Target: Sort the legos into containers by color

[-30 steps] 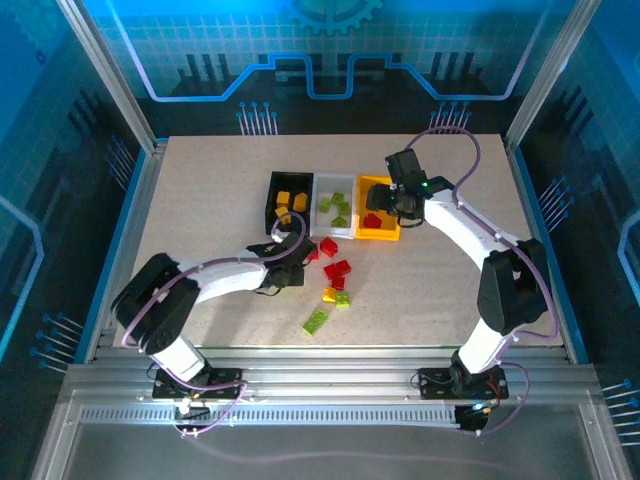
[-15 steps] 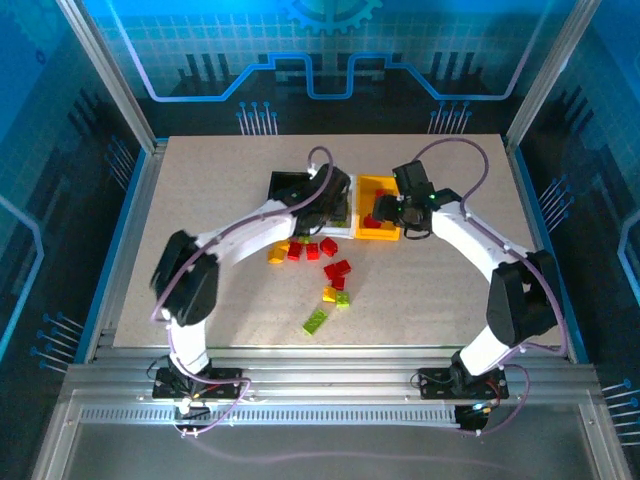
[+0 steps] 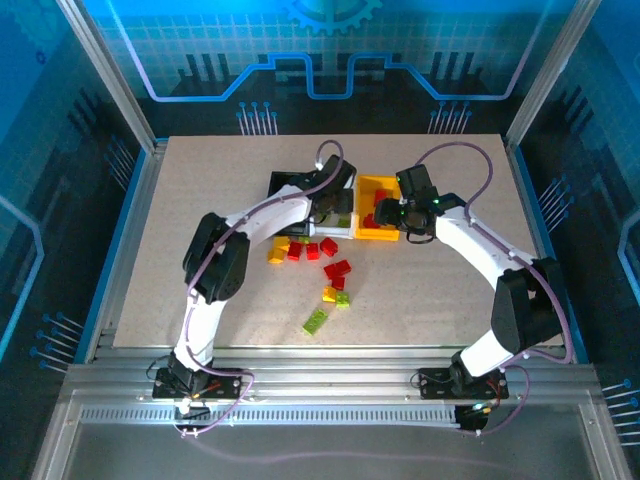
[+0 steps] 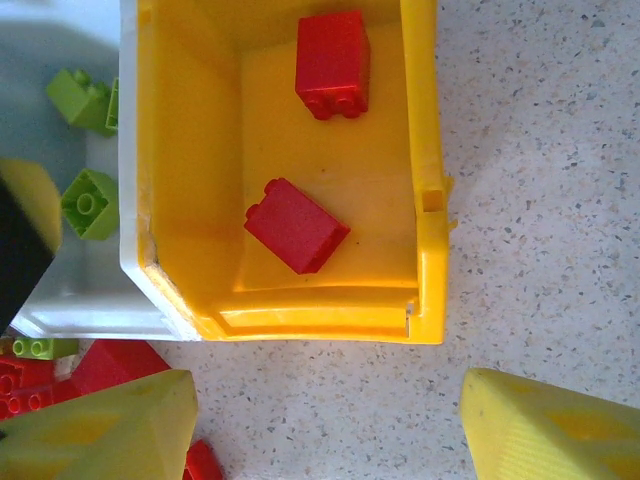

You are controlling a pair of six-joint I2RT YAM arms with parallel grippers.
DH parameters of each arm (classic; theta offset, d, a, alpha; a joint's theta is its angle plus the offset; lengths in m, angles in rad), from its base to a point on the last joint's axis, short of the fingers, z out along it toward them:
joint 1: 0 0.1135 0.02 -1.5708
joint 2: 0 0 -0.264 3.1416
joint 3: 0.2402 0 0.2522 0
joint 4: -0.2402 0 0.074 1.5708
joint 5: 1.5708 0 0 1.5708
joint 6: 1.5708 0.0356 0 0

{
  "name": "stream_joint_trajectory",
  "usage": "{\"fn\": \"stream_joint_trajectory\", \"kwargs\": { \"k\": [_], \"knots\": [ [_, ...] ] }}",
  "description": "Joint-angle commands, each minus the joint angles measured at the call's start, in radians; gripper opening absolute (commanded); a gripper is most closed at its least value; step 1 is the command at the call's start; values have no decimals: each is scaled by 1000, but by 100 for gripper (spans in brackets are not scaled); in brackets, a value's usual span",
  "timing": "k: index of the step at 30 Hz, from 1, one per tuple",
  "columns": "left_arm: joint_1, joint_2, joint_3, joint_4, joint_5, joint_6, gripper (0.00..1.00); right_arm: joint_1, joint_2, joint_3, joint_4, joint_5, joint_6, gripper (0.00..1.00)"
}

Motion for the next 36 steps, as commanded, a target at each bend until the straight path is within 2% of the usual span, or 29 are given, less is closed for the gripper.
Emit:
{"fn": "stream_joint_trajectory", "kwargs": {
  "k": [1,5,8,11,14,18,24,31,36],
  "knots": [
    [-42,-194,-109,11,52,-2,72,-17,-40,-6,4,-2,10,71],
    [-94,-402,-373,24,171,-3,76,-21,-49,-20,6,-4,7,71],
    [-130,-536,-550,-33,246,18,79,-23,-51,-35,14,-11,8,71],
    [-171,-636,-685,-118,307,35,81,-25,-48,-44,24,-16,7,71],
    [-247,-685,-763,-183,315,28,82,-24,-42,-47,31,-18,5,71],
    [-334,-654,-806,-187,316,16,81,-27,-30,-47,37,-19,11,71],
    [-381,-524,-769,-169,286,27,79,-28,-34,-52,33,-17,7,71],
    [-399,-392,-731,-195,183,45,71,-42,-52,-64,39,-25,6,71],
    [-402,-359,-733,-158,212,45,56,-50,-60,-70,43,-28,8,71]
  ]
}}
